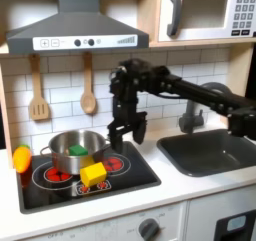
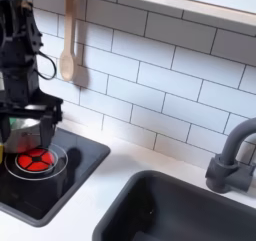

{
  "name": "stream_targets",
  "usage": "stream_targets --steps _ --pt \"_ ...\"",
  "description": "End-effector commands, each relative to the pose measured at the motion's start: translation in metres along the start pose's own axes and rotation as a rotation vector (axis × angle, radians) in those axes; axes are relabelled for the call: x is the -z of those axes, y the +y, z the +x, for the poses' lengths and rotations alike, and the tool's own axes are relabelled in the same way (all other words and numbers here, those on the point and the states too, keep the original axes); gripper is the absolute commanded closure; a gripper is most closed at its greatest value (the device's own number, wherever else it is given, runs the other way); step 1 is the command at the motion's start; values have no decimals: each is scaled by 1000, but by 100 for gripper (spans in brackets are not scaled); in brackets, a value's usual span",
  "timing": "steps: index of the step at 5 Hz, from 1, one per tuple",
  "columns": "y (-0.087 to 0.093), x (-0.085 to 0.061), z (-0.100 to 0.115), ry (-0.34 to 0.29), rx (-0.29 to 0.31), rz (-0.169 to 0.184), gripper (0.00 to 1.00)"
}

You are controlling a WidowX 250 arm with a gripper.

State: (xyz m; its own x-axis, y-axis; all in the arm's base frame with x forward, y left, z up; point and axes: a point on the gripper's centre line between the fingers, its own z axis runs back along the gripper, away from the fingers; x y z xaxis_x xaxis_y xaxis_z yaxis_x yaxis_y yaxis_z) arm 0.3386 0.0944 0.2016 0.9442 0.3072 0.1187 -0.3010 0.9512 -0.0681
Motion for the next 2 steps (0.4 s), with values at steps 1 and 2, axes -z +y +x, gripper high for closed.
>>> stream_targets --steps 1,2 --pt "-3 -6 -32 -9 83 -28 0" --pt "-2 -4 -44 -10 128 -32 0"
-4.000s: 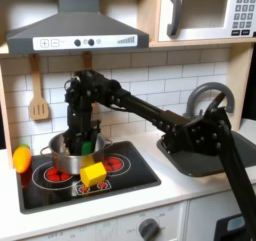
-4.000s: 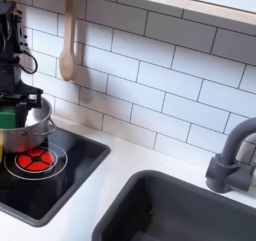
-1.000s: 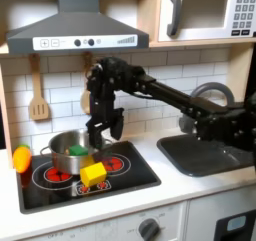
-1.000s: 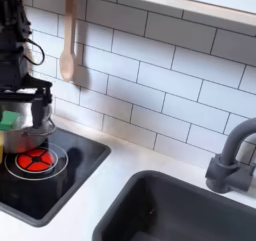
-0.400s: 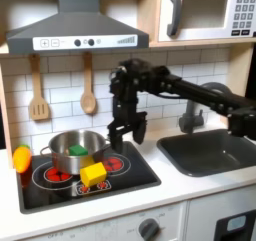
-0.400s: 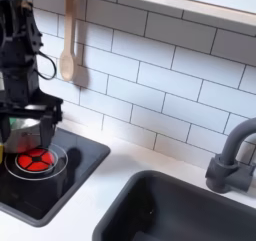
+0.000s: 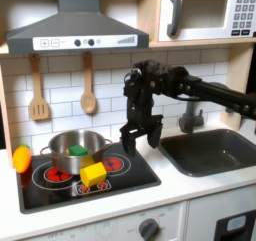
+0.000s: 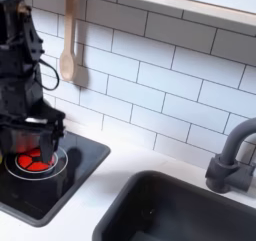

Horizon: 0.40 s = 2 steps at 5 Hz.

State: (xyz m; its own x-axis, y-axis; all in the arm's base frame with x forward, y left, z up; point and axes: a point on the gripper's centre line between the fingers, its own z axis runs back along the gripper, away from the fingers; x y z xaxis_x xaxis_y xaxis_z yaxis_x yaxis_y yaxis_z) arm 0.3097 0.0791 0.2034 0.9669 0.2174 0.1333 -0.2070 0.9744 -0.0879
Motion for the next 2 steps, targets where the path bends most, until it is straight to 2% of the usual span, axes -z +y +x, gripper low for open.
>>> stream_targets --steps 1,2 --pt "8 0 -27 -5 65 2 0" --pt "14 2 -38 -7 73 8 0"
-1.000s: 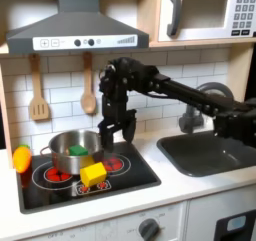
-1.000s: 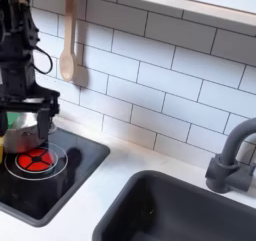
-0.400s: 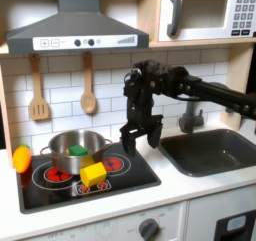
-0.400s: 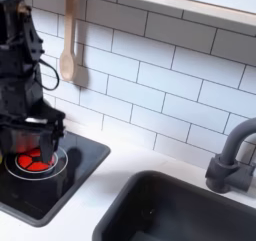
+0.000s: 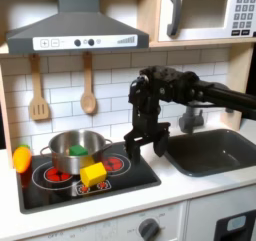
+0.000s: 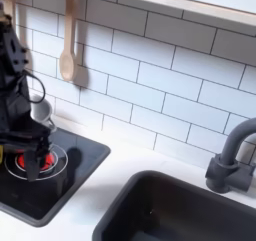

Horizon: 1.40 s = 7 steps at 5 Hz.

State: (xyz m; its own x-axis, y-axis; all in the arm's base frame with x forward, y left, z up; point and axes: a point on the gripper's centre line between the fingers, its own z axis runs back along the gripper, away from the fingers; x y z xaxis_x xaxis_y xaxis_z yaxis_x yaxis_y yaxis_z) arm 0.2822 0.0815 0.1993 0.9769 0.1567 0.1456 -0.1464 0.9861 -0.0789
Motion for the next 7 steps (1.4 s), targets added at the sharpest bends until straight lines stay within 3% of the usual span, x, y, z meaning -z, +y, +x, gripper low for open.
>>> stream_targets --steps 1,3,4,5,7 --pt "6 1 -22 -10 22 11 0" --pt "-1 2 -45 4 48 -10 0" --pt "-13 -2 -55 10 76 -45 0" --pt "-16 -4 -59 8 80 -50 0" --pt "-15 -2 -56 -1 71 -19 0"
